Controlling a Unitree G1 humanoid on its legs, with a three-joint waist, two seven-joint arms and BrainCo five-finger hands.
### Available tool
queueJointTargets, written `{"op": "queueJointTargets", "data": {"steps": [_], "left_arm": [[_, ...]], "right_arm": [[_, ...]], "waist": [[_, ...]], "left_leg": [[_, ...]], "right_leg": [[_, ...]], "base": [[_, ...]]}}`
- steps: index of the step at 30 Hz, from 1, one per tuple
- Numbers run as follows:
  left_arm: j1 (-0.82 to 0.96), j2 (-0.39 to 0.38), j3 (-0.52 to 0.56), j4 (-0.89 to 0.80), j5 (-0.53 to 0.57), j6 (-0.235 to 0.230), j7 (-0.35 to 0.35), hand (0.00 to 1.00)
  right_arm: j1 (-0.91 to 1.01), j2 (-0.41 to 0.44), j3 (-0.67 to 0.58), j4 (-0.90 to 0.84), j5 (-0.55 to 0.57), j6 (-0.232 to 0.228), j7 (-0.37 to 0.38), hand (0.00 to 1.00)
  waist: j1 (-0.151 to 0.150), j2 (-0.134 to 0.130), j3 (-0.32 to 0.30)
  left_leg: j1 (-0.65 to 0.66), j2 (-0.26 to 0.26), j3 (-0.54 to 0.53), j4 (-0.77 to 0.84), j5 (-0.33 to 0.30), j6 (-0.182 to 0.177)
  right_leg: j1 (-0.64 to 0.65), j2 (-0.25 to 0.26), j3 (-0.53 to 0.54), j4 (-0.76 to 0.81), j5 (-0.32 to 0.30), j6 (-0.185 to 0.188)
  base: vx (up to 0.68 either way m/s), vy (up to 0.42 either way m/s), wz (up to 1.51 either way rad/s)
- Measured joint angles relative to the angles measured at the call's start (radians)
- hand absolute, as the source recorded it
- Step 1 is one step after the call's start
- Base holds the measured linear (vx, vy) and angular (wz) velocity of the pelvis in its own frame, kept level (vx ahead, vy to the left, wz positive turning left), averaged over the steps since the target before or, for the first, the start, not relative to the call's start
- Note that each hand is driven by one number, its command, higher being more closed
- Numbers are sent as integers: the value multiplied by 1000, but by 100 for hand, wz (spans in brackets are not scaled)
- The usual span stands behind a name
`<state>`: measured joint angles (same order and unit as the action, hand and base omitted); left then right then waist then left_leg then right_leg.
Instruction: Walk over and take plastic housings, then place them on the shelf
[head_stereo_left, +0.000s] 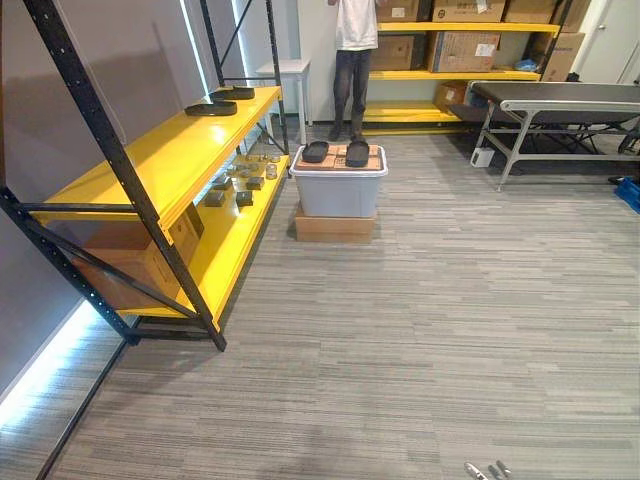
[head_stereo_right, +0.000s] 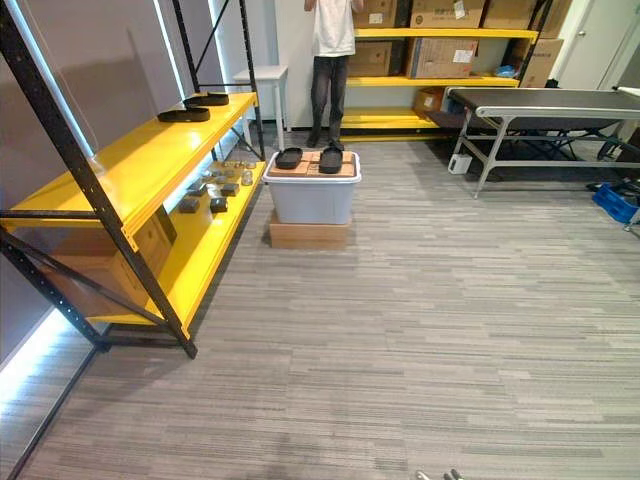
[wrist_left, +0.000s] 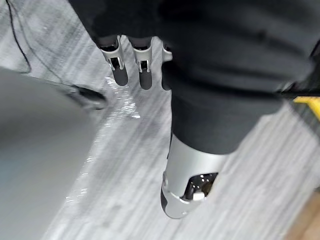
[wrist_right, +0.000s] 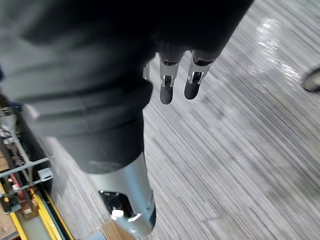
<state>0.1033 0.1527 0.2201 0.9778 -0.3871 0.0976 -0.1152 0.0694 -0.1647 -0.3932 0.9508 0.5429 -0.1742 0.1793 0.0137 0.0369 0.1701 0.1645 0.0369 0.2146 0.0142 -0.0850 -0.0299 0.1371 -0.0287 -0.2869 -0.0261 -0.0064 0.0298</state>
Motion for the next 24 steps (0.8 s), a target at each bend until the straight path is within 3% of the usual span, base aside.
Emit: {"op": "queueJointTargets", "data": {"steps": [5,13,17,24], "left_arm": [[6,40,42,-25,14,-13,-31,0],[17,14,50,-45,-22,-53,-42,0],[30,-32,50,-55,-26,-104,-16,0],[30,-34,49,-57,-34,-115,-4,0]], "right_arm": [[3,-37,-1,1,0,93,52,0],[1,-34,-33,6,-20,92,80,0],[0,-17,-33,7,-77,91,96,0],[2,-10,-34,8,-117,96,51,0]], "waist": [[-1,0,0],[0,0,1],[1,0,0],[0,-1,0]], "left_leg": [[2,-2,0,-13,0,0],[13,-2,-3,-16,-1,-2],[34,0,0,-18,-6,-10],[37,0,7,-19,-7,-12]], "right_leg": [[4,2,-2,-16,1,2],[20,1,-25,-17,-10,24],[39,1,-24,-17,-16,33],[39,1,-21,-15,-15,32]], "base": [[0,0,0],[8,-20,5],[0,0,0],[-3,-3,0]]}}
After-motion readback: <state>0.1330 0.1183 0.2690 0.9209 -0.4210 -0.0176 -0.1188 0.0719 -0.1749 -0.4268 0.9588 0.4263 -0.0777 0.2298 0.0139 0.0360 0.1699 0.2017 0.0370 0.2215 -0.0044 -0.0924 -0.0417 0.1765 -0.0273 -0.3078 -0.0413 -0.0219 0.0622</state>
